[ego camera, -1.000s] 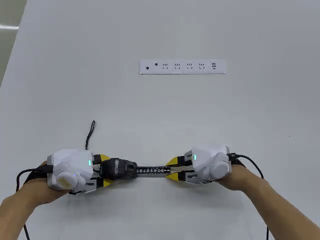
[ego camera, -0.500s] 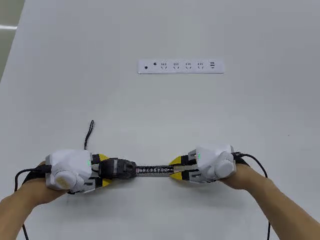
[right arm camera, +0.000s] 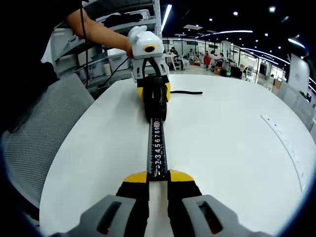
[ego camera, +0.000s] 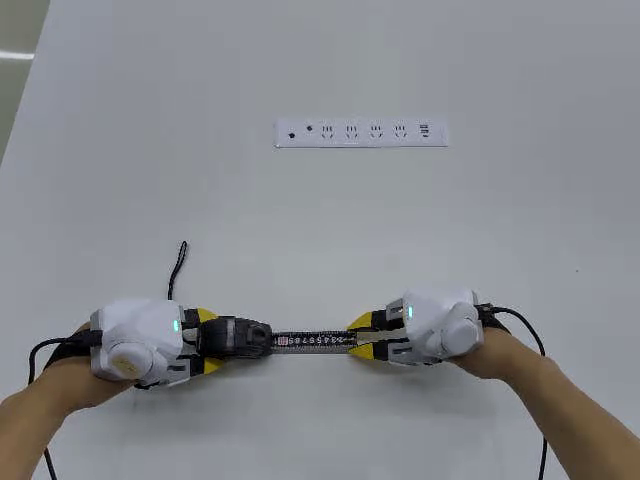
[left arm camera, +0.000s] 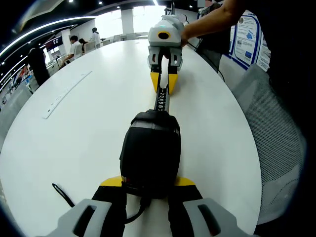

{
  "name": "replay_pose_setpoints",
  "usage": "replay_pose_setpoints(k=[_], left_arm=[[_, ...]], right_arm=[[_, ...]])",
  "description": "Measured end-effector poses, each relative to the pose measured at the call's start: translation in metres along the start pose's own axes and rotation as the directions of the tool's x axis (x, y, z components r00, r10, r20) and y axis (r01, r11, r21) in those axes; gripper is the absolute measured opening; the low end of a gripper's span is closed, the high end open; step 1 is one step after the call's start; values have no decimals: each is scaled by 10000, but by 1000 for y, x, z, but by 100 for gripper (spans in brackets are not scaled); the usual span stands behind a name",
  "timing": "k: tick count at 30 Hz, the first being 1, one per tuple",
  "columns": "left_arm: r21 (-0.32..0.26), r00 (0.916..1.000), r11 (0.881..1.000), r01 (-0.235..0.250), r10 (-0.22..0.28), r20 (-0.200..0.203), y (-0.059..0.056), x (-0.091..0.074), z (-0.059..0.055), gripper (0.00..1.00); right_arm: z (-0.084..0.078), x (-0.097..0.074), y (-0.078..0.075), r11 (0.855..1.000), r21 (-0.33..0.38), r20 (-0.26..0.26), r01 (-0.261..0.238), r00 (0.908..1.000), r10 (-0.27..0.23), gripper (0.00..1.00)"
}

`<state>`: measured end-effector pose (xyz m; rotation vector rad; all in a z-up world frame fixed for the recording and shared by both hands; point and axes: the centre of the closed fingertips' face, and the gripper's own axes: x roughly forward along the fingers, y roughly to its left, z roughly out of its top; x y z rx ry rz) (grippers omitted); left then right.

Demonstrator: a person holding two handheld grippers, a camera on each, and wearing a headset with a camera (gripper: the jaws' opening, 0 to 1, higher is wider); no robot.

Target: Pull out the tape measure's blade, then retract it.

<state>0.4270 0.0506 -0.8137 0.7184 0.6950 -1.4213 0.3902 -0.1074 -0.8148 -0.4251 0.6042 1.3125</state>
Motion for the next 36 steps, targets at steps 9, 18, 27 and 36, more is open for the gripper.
replay_pose_setpoints(k=[9,18,27,36], left_arm=[[-5,10000,10000,7,-7,-10,0,0,0,29],[12,10000,10000,24,-24,-39,-1,0,1,29],[24,10000,10000,28,-28,-62,-1,1,1,29],[33,9999,10000,20,-20,-107,-1,1,1,29]], right_arm=[[-6,-7,0,10000,43,-52,-9,10000,9,11],[-15,-16,0,9999,111,-99,7,10000,-6,11],[-25,-27,-1,9998,162,-229,64,9997,-60,11],[-34,-37,-1,9996,215,-318,156,9994,-149,11]])
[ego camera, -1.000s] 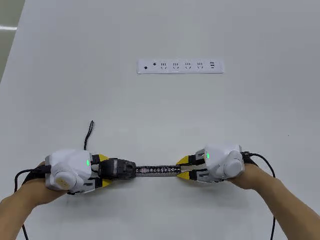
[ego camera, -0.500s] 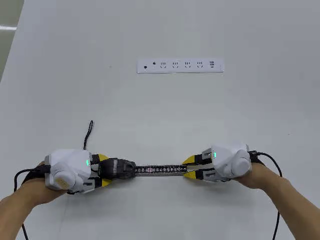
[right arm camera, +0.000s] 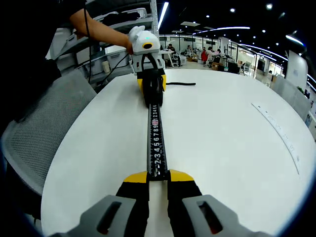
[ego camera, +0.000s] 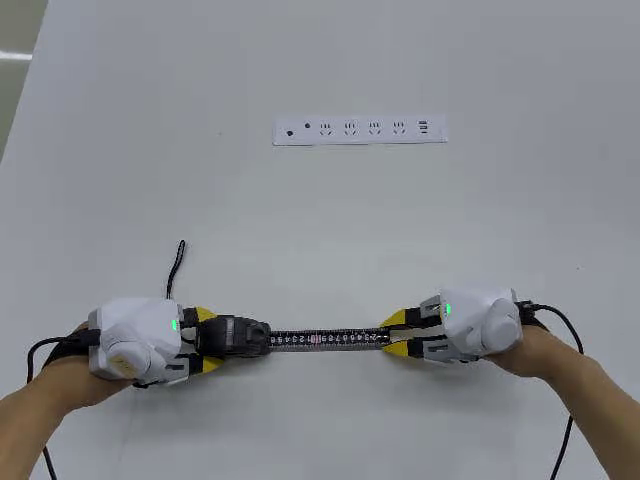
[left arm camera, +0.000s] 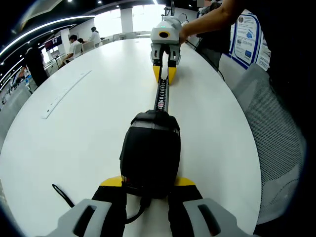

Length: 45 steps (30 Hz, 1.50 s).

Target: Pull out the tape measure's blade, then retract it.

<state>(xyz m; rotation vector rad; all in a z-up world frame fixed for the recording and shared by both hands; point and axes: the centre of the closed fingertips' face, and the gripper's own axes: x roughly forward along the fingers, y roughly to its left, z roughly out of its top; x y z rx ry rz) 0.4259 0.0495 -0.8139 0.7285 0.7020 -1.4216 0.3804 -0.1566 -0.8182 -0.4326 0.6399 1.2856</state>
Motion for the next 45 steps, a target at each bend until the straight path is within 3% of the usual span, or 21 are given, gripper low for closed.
replay_pose_setpoints(k=[45], left_arm=[[53,9999,10000,18,-17,-109,0,0,0,29]], right_arm=[[-37,-41,-5,9992,244,-538,323,9981,-309,11]])
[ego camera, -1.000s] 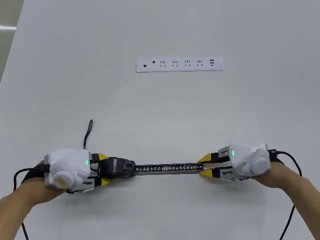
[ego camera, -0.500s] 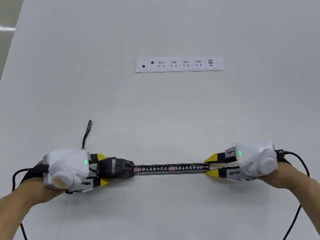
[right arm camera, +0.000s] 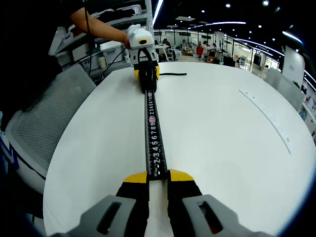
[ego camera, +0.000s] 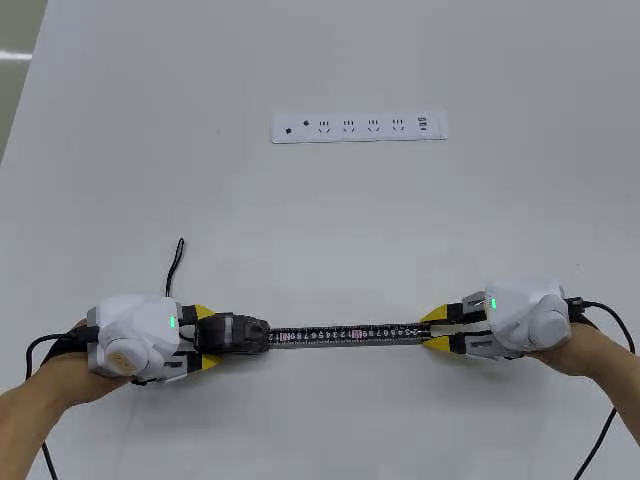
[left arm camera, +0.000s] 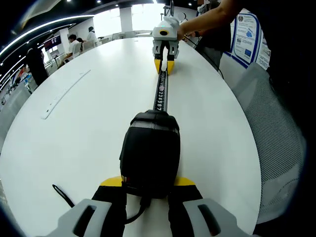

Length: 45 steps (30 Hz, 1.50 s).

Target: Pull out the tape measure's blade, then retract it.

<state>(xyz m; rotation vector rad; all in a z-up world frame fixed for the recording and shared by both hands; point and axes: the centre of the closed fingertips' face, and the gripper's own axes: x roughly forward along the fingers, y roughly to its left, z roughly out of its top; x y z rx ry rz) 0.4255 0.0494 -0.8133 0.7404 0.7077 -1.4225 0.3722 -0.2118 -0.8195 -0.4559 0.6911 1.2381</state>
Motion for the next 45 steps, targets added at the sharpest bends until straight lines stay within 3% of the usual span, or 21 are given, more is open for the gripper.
replay_pose_setpoints(k=[31,36,43,44,45], left_arm=[[224,9997,9996,147,-143,-186,1,4,3,32],[83,10000,10000,-13,13,-41,4,2,5,37],[67,10000,10000,-68,68,39,5,0,7,43],[-270,9985,9988,-398,408,360,9,-10,9,45],[-390,9979,9981,-469,485,418,9,-11,7,46]], right_arm=[[-3,-1,0,9994,-336,-486,98,9988,-114,15],[-2,-2,-3,9993,-229,-450,300,9985,-310,18],[2,-2,-2,9994,-51,-233,346,9991,-347,32],[6,-4,-5,9979,121,-125,644,9979,-643,33],[6,-4,-5,9976,188,-113,666,9977,-664,34]])
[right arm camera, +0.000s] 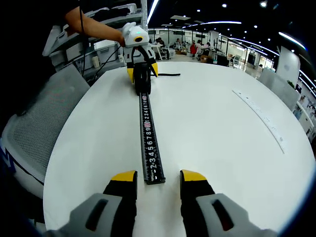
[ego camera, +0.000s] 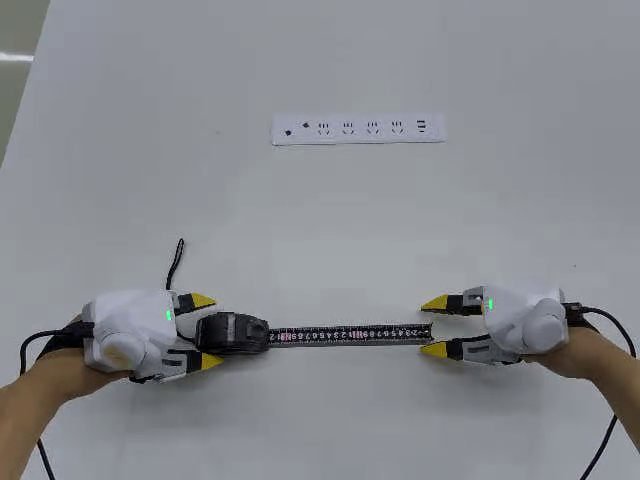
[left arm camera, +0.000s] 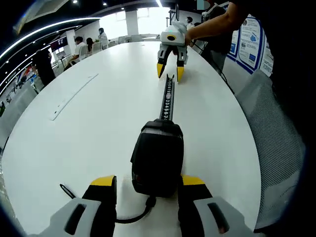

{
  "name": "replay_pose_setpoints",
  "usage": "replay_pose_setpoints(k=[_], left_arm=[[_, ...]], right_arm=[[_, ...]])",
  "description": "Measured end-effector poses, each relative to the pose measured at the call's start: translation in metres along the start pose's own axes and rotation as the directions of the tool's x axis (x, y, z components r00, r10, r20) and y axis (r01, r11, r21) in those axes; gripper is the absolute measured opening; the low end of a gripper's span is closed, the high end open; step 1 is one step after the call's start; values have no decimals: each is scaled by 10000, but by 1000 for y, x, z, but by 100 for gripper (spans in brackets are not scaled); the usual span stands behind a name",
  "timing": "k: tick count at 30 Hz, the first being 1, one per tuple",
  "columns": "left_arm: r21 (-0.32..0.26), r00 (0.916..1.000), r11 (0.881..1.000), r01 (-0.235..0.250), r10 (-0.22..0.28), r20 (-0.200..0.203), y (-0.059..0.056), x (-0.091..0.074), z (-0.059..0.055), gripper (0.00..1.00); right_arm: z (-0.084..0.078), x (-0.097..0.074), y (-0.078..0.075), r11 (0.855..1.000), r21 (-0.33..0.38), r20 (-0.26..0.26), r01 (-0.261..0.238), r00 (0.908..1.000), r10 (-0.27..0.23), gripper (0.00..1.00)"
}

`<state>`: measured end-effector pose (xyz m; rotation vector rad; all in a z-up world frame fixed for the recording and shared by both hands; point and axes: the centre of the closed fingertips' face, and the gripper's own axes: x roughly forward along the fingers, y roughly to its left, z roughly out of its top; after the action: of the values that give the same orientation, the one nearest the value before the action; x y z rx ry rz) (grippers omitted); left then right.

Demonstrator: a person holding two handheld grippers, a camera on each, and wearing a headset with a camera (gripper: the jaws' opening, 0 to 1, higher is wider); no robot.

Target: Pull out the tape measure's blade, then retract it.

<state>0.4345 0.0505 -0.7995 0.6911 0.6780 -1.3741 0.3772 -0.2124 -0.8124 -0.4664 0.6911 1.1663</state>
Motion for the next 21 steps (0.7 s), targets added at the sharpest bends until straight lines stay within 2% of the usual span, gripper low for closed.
replay_pose_setpoints(k=[3,6,11,14,18,20,21], left_arm=[[-326,9998,9993,-180,184,117,0,-5,-3,52],[-519,9992,9983,-254,269,287,-2,-8,-5,53],[-1009,9962,9936,-516,583,650,-7,-12,-4,60],[-1489,9899,9851,-861,1015,993,-7,-16,-1,65],[-1970,9841,9733,-1174,1407,1085,-11,-20,-3,73],[-2199,9780,9666,-1319,1630,1299,-13,-24,-3,75],[-2204,9778,9663,-1327,1640,1305,-13,-24,-3,77]], right_arm=[[0,-3,1,9999,107,21,130,9999,-130,39],[-3,-6,3,9993,254,85,265,9996,-268,42],[-4,-12,7,9975,523,187,477,9986,-487,49],[-4,-17,9,9938,879,333,684,9969,-716,54],[-2,-20,14,9870,1347,546,876,9939,-957,58],[-3,-22,15,9788,1722,642,1108,9903,-1234,64],[-2,-22,15,9786,1728,652,1116,9901,-1244,66]])
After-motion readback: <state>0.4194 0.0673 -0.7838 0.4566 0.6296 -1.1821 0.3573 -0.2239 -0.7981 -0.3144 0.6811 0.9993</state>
